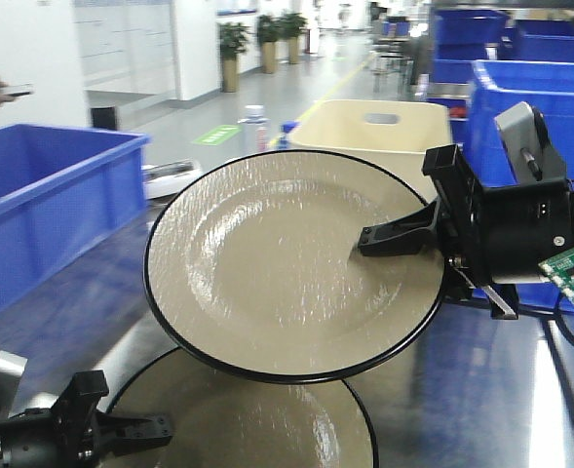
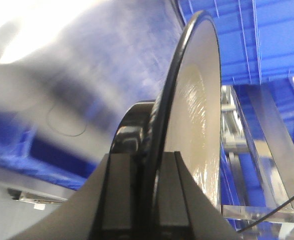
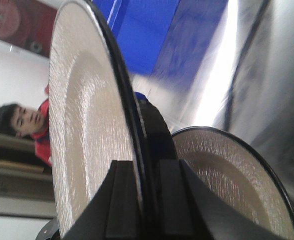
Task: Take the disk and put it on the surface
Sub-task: 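Drive up to the metal table beside the cream bin and blue crates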
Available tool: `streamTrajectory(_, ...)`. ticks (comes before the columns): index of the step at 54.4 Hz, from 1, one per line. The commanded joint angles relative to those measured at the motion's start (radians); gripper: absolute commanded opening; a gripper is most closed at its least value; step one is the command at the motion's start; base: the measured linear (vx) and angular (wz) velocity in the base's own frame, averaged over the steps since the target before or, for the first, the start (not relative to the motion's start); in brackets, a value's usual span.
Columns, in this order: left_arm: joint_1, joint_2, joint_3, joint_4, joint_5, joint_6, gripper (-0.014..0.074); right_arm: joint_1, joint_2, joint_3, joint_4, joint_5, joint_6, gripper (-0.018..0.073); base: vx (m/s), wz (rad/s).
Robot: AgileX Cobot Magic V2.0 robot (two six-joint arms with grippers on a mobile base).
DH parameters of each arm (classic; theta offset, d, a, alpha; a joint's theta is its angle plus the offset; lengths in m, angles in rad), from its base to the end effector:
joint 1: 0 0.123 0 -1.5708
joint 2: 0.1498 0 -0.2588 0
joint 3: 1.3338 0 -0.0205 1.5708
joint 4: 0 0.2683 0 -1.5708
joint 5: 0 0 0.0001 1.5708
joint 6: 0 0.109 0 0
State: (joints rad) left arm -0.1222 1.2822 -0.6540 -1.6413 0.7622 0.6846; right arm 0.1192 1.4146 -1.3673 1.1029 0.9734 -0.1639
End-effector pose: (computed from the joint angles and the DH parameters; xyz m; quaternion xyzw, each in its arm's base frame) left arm 0.2638 -0.1081 0.2227 -0.1551 0.8008 -0.5236 0.2459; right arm 0.3165 0.1190 0.3748 0.0286 0.8211 0.4976 0.2780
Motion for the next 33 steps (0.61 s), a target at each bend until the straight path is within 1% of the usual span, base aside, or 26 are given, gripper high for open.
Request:
streamTrajectory(1, -0.006, -0.034, -0.033, -0.143, 0.068, -0.014, 0.0001, -0.001, -0.041, -0.041, 0.120, -0.038, -0.001, -0.0005, 0.31, -0.55)
streamTrajectory(16, -0.006, -0.034, -0.033, -0.143, 0.068, -0.014, 0.0001, -0.001, -0.041, -0.041, 0.120, -0.038, -0.001, -0.0005, 0.28, -0.48)
streamTrajectory(33, -0.006, -0.034, -0.033, -0.143, 0.068, -0.014, 0.0001, -0.001, -0.041, -0.041, 0.120, -0.038, -0.001, -0.0005, 0.20, -0.34)
